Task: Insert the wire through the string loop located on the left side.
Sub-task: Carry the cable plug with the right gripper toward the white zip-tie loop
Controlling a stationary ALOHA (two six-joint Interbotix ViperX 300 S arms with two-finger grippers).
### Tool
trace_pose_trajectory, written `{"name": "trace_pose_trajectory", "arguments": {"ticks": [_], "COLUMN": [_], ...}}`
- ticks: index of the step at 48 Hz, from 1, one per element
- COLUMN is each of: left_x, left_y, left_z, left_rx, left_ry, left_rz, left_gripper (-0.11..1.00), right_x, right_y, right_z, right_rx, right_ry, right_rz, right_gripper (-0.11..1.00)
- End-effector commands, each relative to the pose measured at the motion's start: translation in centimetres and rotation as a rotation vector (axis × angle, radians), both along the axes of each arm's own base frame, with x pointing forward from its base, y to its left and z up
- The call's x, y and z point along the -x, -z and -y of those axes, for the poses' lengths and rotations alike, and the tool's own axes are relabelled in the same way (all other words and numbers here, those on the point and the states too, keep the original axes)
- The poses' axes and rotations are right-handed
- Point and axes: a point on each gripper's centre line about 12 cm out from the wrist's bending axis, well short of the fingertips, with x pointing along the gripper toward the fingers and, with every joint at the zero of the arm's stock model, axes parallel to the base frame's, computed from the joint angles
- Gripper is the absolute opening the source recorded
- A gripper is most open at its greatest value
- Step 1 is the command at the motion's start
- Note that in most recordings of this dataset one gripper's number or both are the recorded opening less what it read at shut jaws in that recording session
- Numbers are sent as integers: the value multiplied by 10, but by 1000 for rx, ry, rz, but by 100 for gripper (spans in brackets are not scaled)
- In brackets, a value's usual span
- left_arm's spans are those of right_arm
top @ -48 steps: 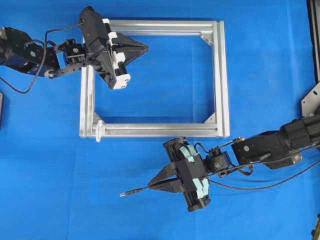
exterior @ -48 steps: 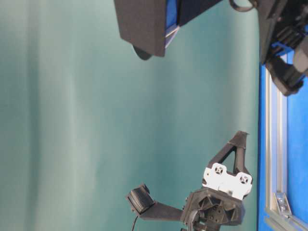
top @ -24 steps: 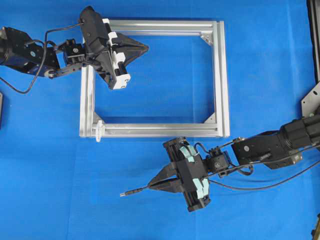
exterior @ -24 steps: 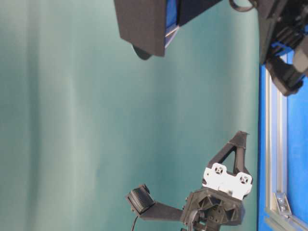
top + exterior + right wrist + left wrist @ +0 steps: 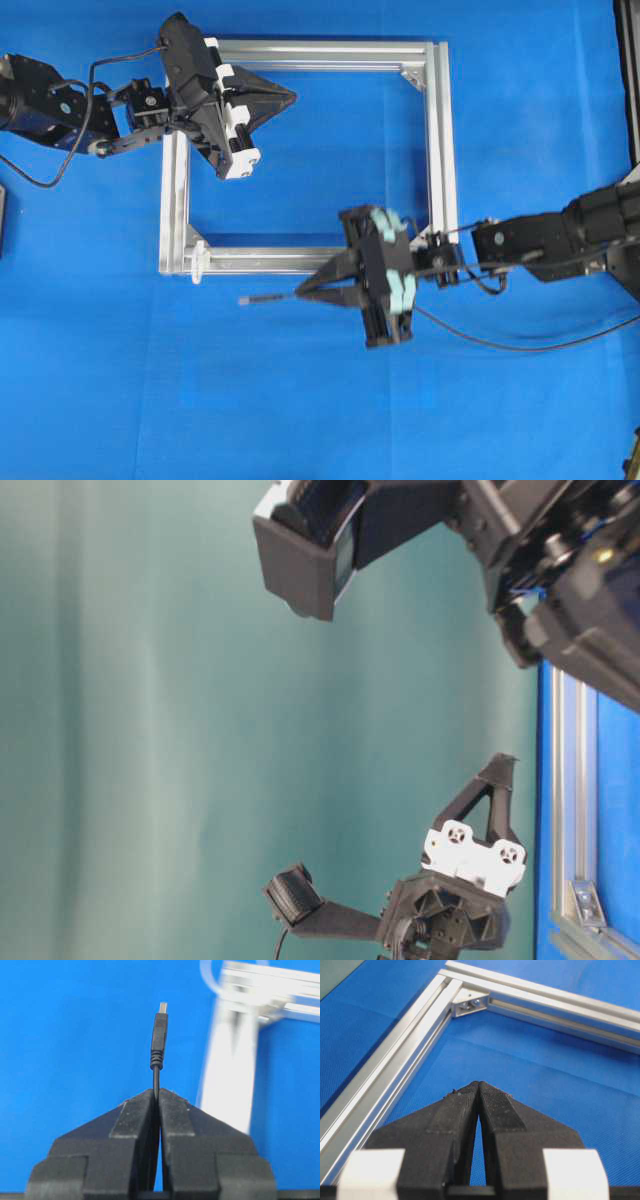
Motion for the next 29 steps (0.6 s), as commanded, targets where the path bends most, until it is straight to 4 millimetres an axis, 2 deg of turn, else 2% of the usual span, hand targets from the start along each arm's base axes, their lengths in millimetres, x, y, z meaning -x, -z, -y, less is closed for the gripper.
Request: {"name": "trace_pose_trajectory", "arguments": {"ticks": [1,7,29], "left_x": [-1,-1,-1], "left_y": [-14,-13,-14], "left_z": [0,0,0], "left_rx": [-11,-10,-12], "left_ry": [2,1,2], "left_rz": [38,37,40], "left_gripper": [0,0,0], "right_x": [-2,-1,-9], "right_y": [-16,-15,-19], "right_z": [12,20,20], "right_rx": [-7,-4,-4], "right_ry": [30,50,51], "right_rz": [50,48,60], "right_gripper": [0,0,0]}}
